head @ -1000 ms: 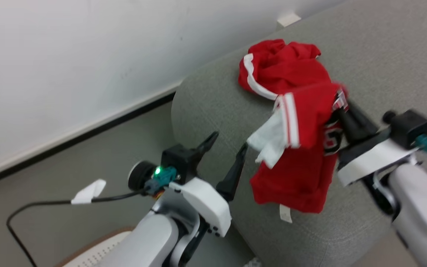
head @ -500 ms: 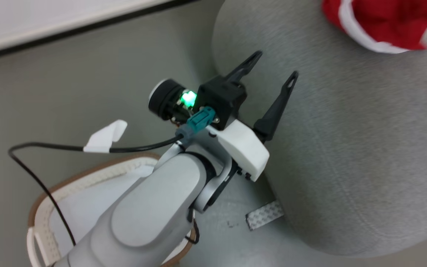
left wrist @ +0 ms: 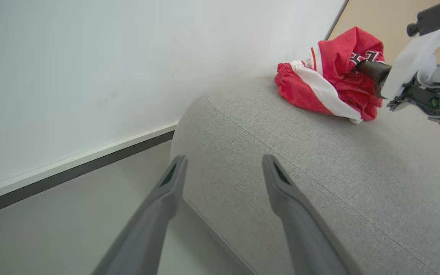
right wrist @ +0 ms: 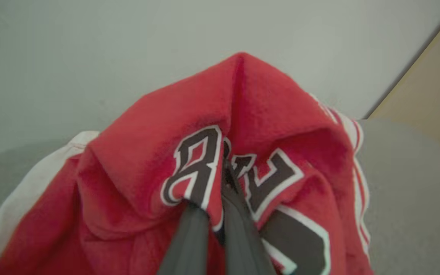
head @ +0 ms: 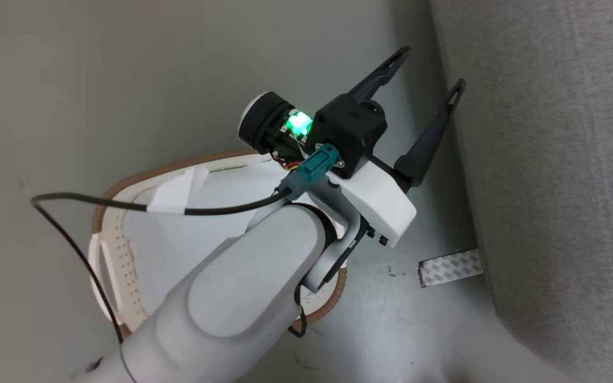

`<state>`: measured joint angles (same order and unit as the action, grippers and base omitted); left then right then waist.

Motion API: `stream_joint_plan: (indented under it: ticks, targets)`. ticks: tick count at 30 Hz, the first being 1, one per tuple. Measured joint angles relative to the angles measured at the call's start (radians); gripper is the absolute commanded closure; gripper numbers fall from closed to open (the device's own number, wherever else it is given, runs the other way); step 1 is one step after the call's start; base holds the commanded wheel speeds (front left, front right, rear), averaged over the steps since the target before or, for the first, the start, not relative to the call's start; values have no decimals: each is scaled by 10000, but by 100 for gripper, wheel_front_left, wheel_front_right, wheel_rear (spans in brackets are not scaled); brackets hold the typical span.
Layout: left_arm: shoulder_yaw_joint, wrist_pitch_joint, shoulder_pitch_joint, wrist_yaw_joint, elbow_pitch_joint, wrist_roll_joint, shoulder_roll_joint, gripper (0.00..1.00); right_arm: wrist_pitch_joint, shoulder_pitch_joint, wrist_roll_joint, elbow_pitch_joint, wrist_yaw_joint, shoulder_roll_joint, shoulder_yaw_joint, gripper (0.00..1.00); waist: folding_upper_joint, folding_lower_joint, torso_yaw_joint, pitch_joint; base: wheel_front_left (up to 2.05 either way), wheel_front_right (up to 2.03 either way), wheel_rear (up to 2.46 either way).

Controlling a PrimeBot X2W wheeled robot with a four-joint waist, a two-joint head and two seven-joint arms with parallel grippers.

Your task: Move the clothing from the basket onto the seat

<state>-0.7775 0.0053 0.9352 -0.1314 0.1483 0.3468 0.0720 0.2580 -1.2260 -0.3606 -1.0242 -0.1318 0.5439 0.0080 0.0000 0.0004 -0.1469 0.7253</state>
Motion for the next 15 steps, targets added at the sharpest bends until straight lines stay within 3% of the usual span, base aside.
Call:
stream_joint_plan:
  ticks: [1,2,3,6,15]
  targets:
    - [-2,-65,-2,2,63,40,-6,0,12,134,17,-196,0,-88,-90,76,0,0,108,64,0,0,0]
    - [4,-96,-6,2,121,88,-6,0,42,255,73,-311,0,-178,-134,33,0,-1,201,105,0,0,0]
    - [10,-130,-7,2,196,98,12,0,44,372,144,-309,0,-284,-174,0,0,-1,264,118,0,0,0]
    - [81,-163,-5,2,337,140,104,0,44,755,270,113,0,-577,-589,0,0,-2,251,-13,0,0,0]
    - [268,-529,-491,33,548,546,320,0,65,3221,1135,2938,0,-1728,-1221,0,-1,-3,-139,-1141,0,0,0]
